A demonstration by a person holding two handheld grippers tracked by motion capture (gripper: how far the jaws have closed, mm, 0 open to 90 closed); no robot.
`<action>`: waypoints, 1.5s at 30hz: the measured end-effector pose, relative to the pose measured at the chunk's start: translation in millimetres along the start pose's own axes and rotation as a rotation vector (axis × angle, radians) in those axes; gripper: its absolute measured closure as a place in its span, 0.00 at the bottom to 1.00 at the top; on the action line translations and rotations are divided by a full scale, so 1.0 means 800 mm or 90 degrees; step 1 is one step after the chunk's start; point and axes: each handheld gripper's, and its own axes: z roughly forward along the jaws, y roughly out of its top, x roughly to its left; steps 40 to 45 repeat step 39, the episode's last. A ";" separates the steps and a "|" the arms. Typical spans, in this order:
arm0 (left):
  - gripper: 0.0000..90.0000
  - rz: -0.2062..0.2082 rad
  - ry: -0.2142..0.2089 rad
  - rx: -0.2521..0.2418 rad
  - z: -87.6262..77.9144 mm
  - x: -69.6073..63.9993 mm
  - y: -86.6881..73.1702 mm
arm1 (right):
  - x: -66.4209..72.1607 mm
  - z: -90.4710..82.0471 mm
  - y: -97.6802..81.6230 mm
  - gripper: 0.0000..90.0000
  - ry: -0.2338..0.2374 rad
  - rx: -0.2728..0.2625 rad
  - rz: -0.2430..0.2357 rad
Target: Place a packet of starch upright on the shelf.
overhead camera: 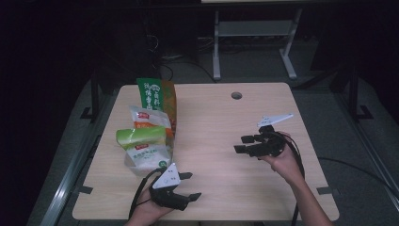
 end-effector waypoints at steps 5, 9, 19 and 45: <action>0.33 0.000 0.000 0.001 0.000 0.000 0.000 | -0.005 -0.006 -0.016 0.45 -0.004 0.001 0.013; 0.32 -0.001 0.001 0.000 0.000 0.001 0.000 | -0.007 -0.012 -0.028 0.45 -0.009 0.003 0.022; 0.32 -0.001 -0.001 0.001 0.000 0.000 -0.001 | -0.010 -0.030 -0.064 0.44 -0.025 0.002 0.049; 0.32 -0.024 0.001 -0.003 -0.003 0.004 -0.003 | 0.005 -0.052 -0.118 0.41 -0.054 -0.030 0.061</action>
